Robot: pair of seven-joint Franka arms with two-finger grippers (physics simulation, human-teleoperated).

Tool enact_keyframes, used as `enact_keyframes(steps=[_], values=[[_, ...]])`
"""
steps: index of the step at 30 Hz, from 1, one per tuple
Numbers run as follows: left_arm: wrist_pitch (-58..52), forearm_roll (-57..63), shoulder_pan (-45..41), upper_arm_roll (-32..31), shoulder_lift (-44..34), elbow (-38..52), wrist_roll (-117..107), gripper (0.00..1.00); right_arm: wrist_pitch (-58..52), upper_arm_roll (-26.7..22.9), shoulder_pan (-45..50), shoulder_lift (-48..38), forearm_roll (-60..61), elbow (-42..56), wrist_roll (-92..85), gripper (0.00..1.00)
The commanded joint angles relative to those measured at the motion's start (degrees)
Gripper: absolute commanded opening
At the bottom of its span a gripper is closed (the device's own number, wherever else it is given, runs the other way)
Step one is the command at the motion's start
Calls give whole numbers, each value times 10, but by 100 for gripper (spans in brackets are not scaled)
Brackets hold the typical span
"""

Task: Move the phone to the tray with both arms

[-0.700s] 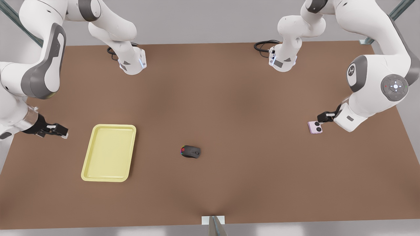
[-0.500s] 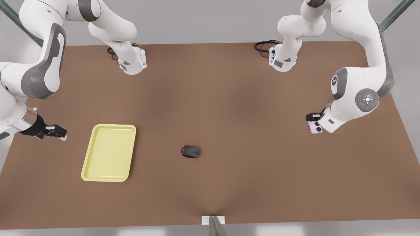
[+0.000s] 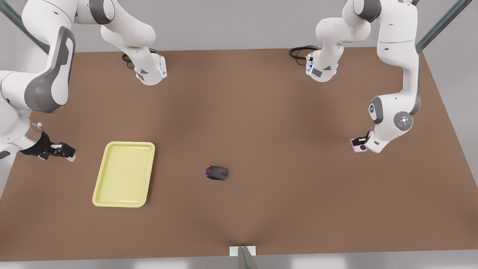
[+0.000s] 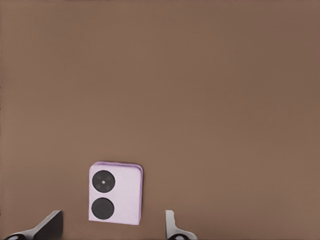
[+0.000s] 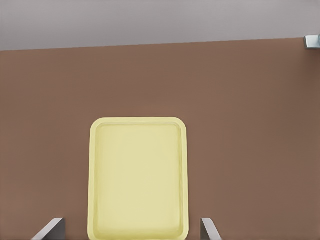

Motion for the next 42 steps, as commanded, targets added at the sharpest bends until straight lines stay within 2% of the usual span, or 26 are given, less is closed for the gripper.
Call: enact_keyframes(steps=[1, 4, 7, 13, 32, 33, 35, 37, 42], values=[[63, -2, 0, 3, 6, -1, 104, 100, 0, 0, -1, -1, 2, 0, -4, 100], [77, -87, 4, 4, 23, -16, 176, 100, 0, 0, -2, -1, 2, 0, -4, 100], [77, -116, 8, 4, 27, -25, 229, 100, 0, 0, -2, -1, 2, 0, -4, 100], [79, -117, 9, 27, 45, -25, 303, 100, 0, 0, -2, -1, 1, 0, -4, 100], [109, -151, 9, 26, 113, -23, 324, 100, 0, 0, -1, -1, 0, 0, -4, 100], [109, -155, 9, 26, 114, -23, 324, 99, 0, 0, -1, 0, 0, 0, -4, 100], [109, -155, 9, 26, 114, -23, 324, 87, 0, 0, -1, -1, 1, 0, -4, 100], [109, -155, 8, 27, 114, -23, 324, 82, 0, 0, -1, 0, 1, 0, -4, 100], [105, -155, 8, 27, 113, -21, 324, 79, 0, 0, -1, 0, 1, 0, -4, 100]])
